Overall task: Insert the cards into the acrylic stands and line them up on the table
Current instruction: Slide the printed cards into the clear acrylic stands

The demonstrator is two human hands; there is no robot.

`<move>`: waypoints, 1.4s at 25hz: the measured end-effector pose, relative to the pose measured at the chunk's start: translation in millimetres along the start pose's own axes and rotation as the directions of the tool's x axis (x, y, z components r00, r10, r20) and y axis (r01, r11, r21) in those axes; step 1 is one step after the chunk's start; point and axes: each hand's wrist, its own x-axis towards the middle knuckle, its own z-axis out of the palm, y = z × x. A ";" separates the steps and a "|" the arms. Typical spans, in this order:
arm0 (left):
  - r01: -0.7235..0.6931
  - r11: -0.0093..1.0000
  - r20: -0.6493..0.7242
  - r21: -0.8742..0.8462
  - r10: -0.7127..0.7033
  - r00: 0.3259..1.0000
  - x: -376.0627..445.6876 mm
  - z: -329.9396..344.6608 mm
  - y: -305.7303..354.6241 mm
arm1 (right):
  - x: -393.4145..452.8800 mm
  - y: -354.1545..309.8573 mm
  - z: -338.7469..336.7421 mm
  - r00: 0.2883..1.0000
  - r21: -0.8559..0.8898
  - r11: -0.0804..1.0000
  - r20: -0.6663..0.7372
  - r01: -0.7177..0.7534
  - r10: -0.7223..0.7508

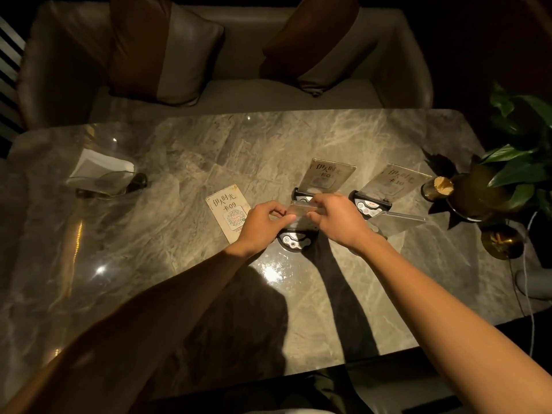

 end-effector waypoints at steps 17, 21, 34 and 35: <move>0.451 0.892 -0.415 -0.025 -0.420 0.807 0.1 -39.9 -82.6 | -1.9 -47.1 51.4 0.849 -0.362 0.876 -0.303 0.318 -0.433; 0.571 0.816 -0.451 0.088 -0.478 0.754 1.6 -42.0 -90.3 | 3.0 -52.9 48.0 0.877 -0.365 0.892 -0.290 0.268 -0.383; 0.349 0.827 -0.101 -0.441 -0.432 0.896 -19.0 -85.2 -97.2 | 1.8 -93.7 110.8 0.998 0.331 0.943 0.034 0.044 -0.058; 0.335 0.846 -0.119 -0.415 -0.415 0.902 -23.8 -88.7 -92.6 | 9.7 -93.6 114.2 0.999 0.342 0.940 0.035 -0.009 -0.003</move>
